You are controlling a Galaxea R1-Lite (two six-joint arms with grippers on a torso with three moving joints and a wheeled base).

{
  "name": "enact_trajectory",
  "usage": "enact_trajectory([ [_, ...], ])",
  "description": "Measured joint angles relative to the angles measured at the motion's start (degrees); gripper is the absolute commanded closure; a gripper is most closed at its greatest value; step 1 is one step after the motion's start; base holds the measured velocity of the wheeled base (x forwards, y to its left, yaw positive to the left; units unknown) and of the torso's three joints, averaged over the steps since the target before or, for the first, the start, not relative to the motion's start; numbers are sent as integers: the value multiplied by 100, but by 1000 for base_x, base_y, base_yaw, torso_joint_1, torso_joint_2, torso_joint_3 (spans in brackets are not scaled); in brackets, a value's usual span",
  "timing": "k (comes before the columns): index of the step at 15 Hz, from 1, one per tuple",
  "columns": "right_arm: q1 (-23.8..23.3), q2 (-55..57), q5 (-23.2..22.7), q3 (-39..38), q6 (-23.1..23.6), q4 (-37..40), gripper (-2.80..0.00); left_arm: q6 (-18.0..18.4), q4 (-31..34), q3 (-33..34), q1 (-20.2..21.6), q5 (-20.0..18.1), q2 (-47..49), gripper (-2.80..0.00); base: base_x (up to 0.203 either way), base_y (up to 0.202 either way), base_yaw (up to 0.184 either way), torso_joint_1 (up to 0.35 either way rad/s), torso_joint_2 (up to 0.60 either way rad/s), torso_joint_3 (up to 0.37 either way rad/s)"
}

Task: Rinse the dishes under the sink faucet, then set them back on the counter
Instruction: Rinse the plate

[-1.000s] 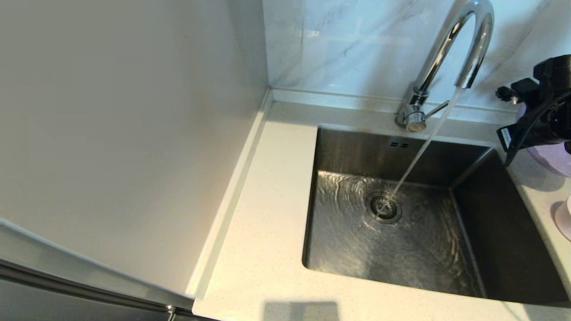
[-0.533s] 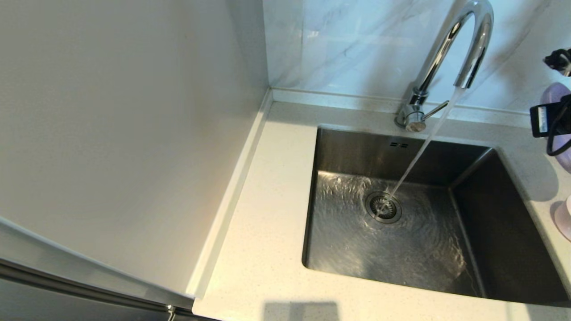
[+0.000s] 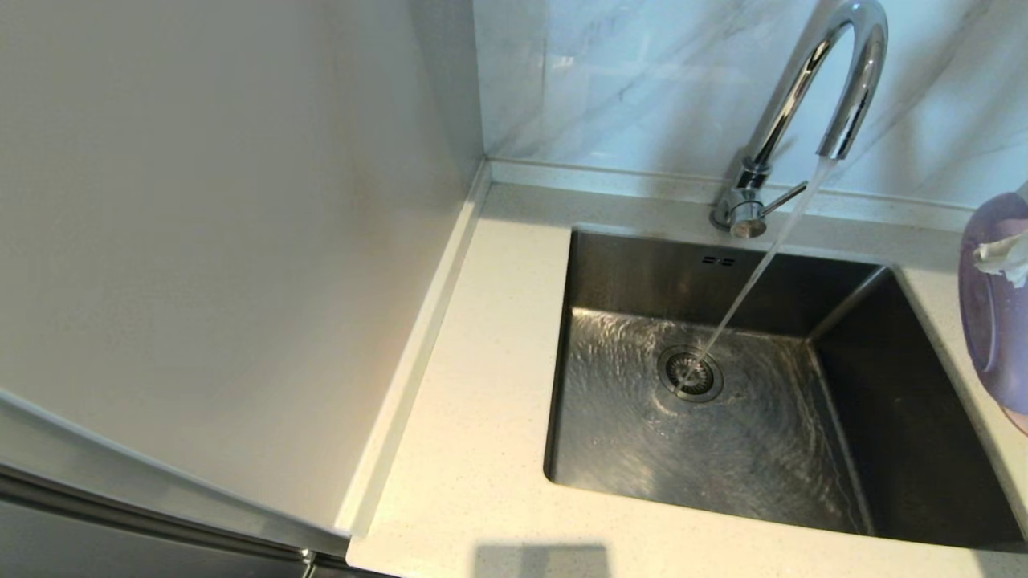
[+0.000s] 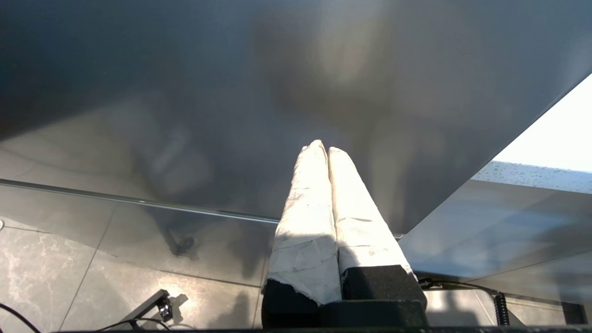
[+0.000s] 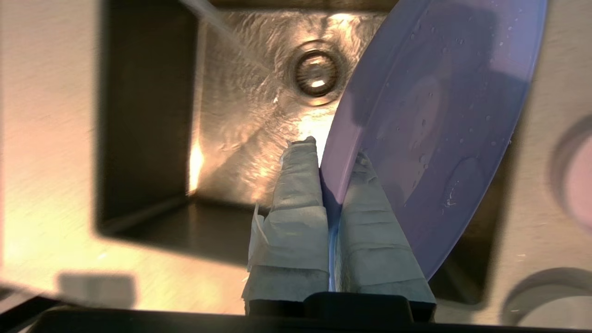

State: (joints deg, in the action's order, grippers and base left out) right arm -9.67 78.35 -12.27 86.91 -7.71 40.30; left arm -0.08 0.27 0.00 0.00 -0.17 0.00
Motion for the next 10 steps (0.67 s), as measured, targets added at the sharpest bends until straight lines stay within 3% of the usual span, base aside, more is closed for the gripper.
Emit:
enact_trajectory([
  [7,9,-773,-2182,-712,68,38,0,1,0,0,0,-1,0,0,0,0,0,0,0,0],
  [10,16,-807,-3010,-878,712,36,0,1,0,0,0,-1,0,0,0,0,0,0,0,0],
])
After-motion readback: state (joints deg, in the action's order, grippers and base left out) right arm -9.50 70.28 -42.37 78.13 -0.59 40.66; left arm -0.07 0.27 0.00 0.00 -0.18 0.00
